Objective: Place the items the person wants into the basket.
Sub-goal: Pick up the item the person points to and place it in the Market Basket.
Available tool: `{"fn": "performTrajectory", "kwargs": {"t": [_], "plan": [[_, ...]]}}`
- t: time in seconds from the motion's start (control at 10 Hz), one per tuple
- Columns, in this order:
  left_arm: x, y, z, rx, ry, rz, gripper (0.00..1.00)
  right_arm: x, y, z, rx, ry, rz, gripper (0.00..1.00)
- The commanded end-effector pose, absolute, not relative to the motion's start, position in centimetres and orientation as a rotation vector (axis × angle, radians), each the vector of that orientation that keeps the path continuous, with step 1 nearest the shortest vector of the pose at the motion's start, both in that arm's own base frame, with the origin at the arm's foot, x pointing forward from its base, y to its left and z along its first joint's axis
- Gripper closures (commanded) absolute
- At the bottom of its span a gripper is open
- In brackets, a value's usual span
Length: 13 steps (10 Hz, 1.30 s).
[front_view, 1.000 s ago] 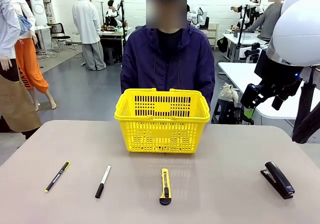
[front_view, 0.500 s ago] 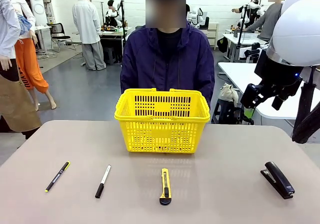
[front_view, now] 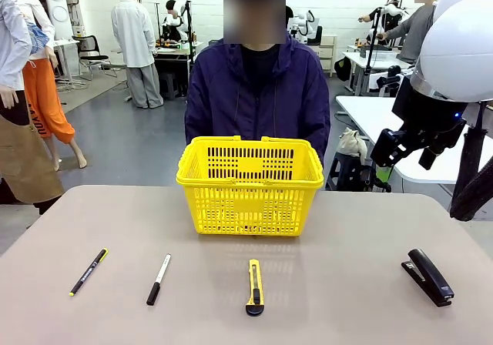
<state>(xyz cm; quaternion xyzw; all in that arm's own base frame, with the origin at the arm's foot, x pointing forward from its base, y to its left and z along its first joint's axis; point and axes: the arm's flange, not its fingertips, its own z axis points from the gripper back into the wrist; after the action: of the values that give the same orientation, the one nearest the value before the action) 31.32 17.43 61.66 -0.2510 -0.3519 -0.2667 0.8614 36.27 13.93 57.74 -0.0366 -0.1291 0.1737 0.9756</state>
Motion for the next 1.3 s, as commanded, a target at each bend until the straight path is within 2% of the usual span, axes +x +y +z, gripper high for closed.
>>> {"fn": "performTrajectory", "kwargs": {"t": [0.0,0.1,0.5,0.9,1.2], "plan": [[31.3,17.5,61.6,-0.538,-0.757,-0.573,0.0,36.2,13.7,57.7,-0.079,-0.261,0.355,0.0],[31.3,17.5,61.6,-0.538,-0.757,-0.573,0.0,36.3,13.9,57.7,-0.074,-0.26,0.35,0.0],[31.3,17.5,61.6,-0.538,-0.757,-0.573,0.0,35.0,-4.0,61.7,0.371,-0.469,0.658,0.0],[31.3,17.5,61.6,-0.538,-0.757,-0.573,0.0,35.9,-17.0,58.2,0.497,-0.671,0.946,0.0],[31.3,17.5,61.6,-0.538,-0.757,-0.573,0.0,35.4,-22.4,56.0,0.605,-0.846,0.926,0.0]]}}
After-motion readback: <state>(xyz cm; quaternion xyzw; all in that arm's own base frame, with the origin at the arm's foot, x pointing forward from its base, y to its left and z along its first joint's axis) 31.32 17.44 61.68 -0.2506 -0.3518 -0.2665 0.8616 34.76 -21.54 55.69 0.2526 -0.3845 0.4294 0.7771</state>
